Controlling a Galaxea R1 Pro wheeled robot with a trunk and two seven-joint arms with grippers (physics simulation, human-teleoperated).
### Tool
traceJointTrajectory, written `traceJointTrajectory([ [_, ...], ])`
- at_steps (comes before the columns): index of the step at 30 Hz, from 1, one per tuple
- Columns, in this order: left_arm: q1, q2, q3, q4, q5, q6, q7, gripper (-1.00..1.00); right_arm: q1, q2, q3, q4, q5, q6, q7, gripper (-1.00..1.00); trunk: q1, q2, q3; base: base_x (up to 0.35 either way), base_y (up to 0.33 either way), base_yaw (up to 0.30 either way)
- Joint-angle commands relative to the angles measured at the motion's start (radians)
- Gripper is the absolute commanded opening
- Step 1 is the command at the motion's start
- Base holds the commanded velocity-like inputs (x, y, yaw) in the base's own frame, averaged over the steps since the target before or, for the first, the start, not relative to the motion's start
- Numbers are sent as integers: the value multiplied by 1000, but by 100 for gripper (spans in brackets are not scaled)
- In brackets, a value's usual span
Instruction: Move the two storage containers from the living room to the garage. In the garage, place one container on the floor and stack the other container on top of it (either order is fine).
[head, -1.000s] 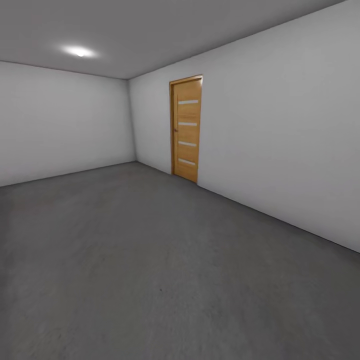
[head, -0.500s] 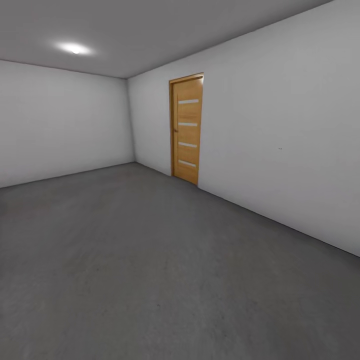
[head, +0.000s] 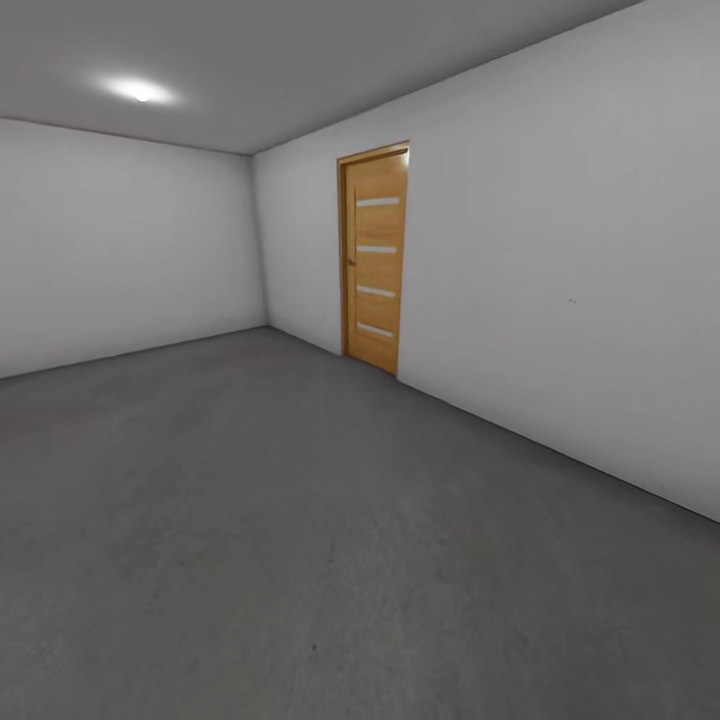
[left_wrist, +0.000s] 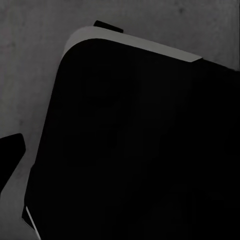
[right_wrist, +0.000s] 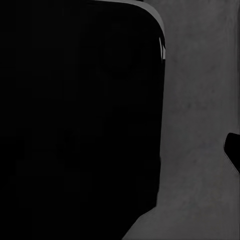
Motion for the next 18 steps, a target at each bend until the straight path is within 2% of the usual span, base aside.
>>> traceJointTrajectory([
  [1, 0, 0, 6, 0, 1, -1, 1, 100, 0, 1, -1, 0, -1, -3, -1, 100, 1, 0, -1, 322, 0, 0],
  [6, 0, -1, 4, 0, -5, 3, 1, 100, 0, 6, -3, 0, -3, -4, -1, 100, 1, 0, -1, 322, 0, 0],
  [18, 0, 0, 6, 0, -6, -2, 1, 100, 0, -1, 2, 0, -2, -4, -1, 100, 1, 0, -1, 322, 0, 0],
])
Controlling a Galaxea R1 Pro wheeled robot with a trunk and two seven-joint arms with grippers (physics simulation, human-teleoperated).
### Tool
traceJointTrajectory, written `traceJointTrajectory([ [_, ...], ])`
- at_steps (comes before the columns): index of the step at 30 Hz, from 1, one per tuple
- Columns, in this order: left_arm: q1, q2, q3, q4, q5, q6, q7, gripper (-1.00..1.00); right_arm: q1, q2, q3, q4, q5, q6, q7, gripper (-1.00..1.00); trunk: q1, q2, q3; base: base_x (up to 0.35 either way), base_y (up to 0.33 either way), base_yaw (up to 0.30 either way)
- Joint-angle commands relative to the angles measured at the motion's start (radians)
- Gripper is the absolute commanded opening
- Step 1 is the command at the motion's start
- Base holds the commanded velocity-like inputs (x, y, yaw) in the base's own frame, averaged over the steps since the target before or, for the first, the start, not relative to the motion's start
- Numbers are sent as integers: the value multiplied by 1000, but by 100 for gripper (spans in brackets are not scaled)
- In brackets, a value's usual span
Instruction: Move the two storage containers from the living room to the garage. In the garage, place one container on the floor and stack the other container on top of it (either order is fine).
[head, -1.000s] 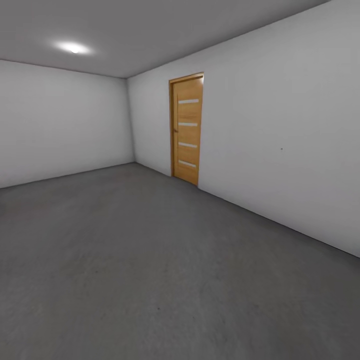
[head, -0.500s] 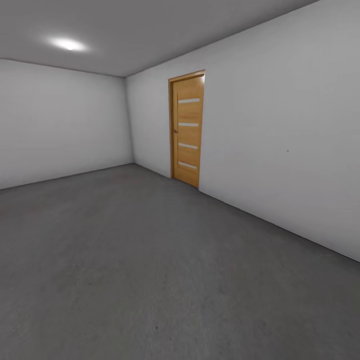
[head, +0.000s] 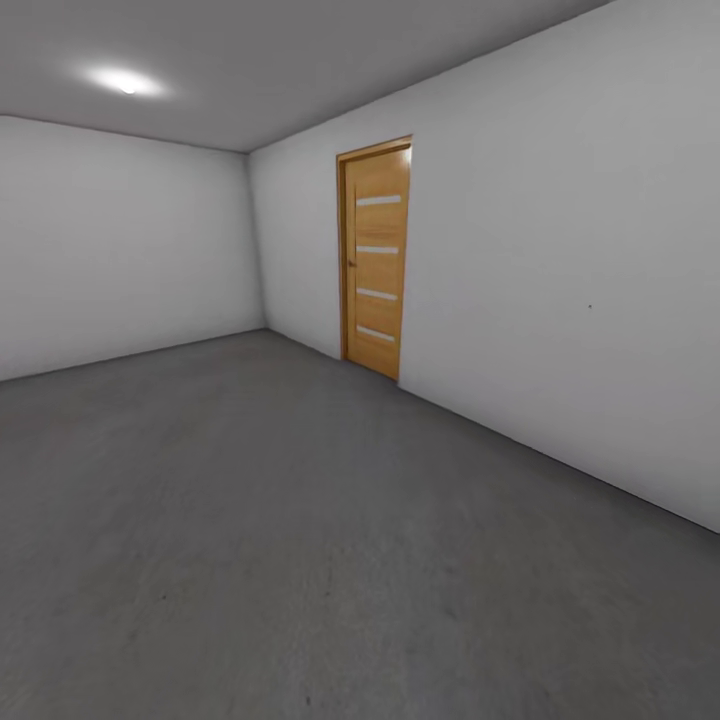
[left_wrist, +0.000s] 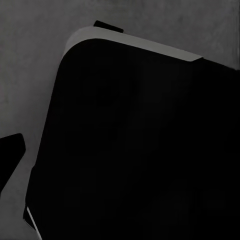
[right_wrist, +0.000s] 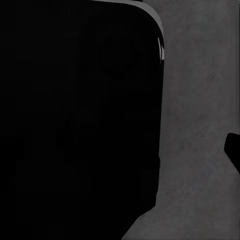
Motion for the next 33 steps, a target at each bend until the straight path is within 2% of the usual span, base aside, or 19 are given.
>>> traceJointTrajectory([
  [1, 0, 0, 6, 0, 2, -2, 1, 100, 0, 2, -2, 0, 0, -3, -1, 100, 1, 0, -1, 322, 0, 0],
  [33, 0, 0, 5, 0, 1, -3, 1, 100, 0, 1, -2, 0, 1, -3, -1, 100, 1, 0, -1, 322, 0, 0],
])
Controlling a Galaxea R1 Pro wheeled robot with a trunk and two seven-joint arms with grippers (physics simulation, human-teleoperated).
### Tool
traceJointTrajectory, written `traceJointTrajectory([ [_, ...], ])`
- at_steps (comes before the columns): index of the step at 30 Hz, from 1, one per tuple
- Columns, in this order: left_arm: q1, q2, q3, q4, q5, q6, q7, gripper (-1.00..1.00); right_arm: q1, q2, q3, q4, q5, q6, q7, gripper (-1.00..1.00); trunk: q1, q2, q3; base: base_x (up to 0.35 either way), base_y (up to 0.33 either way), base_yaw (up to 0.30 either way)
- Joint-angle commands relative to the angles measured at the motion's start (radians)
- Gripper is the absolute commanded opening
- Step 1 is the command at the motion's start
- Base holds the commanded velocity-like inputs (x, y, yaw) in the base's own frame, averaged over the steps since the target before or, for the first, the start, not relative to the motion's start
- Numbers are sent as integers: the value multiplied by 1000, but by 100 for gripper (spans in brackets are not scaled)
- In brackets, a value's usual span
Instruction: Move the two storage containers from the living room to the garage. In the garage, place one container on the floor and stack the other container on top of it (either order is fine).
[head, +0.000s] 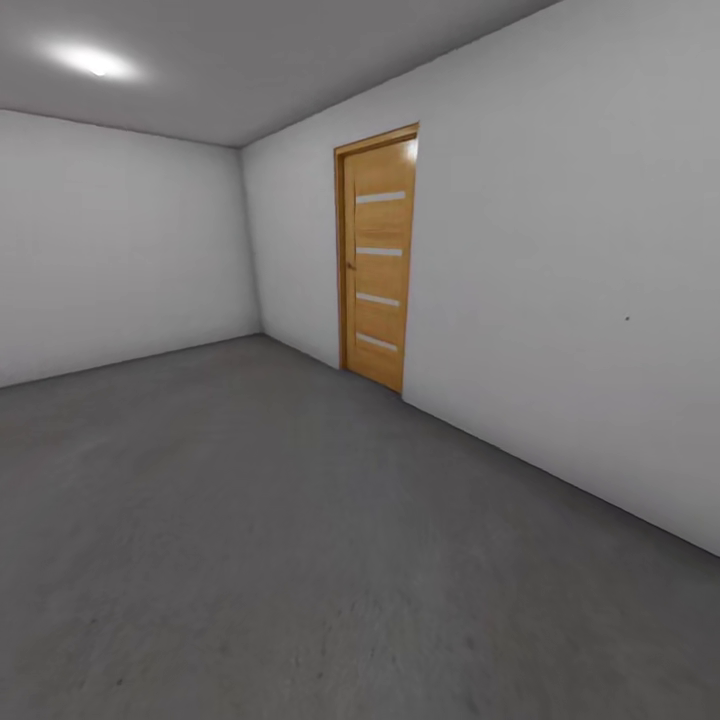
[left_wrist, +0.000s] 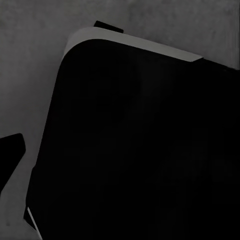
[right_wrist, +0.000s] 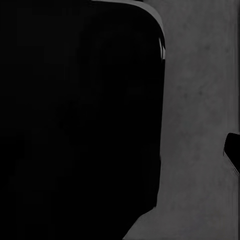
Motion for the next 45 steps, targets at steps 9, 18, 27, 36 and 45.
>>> traceJointTrajectory([
  [9, 0, 0, 6, 0, 1, -2, 1, 100, 0, 2, 0, -1, -1, -3, -1, 100, 1, 0, -1, 322, 0, 0],
  [18, 0, 0, 6, 0, 4, -1, 1, 100, 0, 0, 0, 0, 0, -3, -1, 100, 1, 0, -1, 322, 32, 0],
  [27, 0, 0, 6, 0, 0, -2, 1, 100, 0, 1, 0, 0, 0, -3, -1, 100, 1, 0, -1, 322, 122, 0],
  [36, 0, 0, 6, 0, 0, -1, 1, 100, 0, 0, 0, -1, 0, -3, -1, 100, 1, 0, -1, 322, 136, 0],
  [45, 0, 1, 6, 0, 3, -1, 1, 100, 0, 0, 0, -1, 0, -3, -1, 100, 1, 0, -1, 322, 117, 0],
])
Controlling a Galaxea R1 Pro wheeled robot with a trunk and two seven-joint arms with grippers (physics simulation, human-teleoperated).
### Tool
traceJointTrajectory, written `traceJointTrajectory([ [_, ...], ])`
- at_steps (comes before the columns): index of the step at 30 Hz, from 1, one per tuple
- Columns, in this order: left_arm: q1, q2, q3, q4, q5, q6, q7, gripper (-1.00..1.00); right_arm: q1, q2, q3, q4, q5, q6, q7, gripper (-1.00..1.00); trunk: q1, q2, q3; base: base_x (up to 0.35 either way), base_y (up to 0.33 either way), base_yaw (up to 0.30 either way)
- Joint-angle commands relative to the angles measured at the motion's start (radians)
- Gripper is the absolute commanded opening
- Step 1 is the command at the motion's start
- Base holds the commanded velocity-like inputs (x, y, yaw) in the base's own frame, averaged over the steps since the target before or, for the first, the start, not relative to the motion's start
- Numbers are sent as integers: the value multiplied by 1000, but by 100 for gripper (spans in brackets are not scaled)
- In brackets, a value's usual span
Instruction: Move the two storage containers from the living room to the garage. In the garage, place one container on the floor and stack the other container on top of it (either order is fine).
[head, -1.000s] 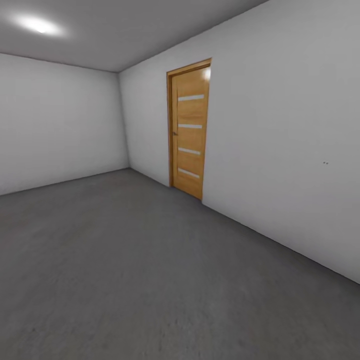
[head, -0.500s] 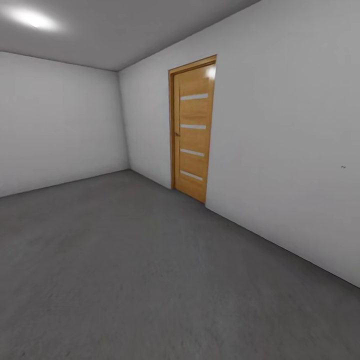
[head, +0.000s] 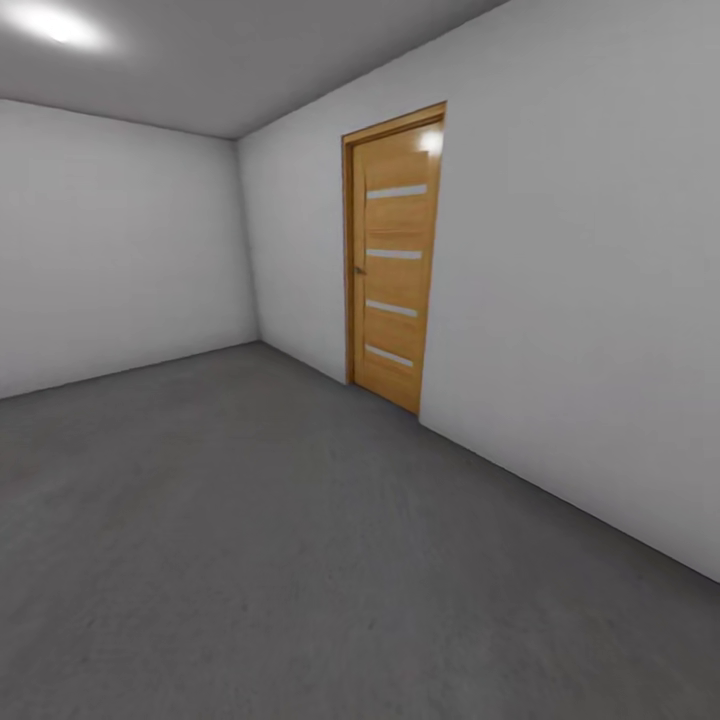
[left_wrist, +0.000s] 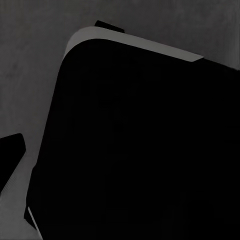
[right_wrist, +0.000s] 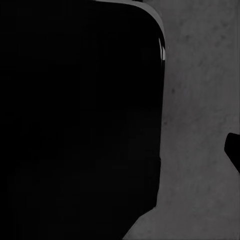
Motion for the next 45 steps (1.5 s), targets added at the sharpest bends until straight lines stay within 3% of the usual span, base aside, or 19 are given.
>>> traceJointTrajectory([
  [1, 0, 0, 6, 0, 2, -2, 1, 100, 0, 0, 0, 0, 0, -3, -1, 100, 1, 0, -1, 322, 24, 0],
  [9, 0, 1, 6, 0, 6, -1, 1, 100, 0, 6, 1, 1, -2, -3, -1, 100, 1, 0, -1, 323, 7, 0],
  [19, 0, 0, 3, 0, -1, 0, 1, 100, 0, -9, 5, 0, 3, -10, -1, 100, 1, 0, -1, 323, 0, 0],
  [21, 0, 0, 1, 0, -3, 1, 1, 100, 0, -10, 9, 0, 19, -25, -1, 100, 1, 0, -1, 323, 0, 0],
  [26, 0, -1, 0, 1, -5, 7, 0, 100, 0, -10, 10, -1, 122, -38, -1, 100, 1, 0, -1, 323, 0, 0],
  [30, 0, 0, 0, 1, -4, 9, -1, 100, 0, -8, 9, -1, 169, -48, -2, 100, 1, 0, -1, 323, 0, 0],
  [45, 0, 1, 1, 3, -4, 9, 1, 100, 0, -6, 8, -1, 180, -53, -1, 100, 1, 0, -1, 323, 0, 0],
])
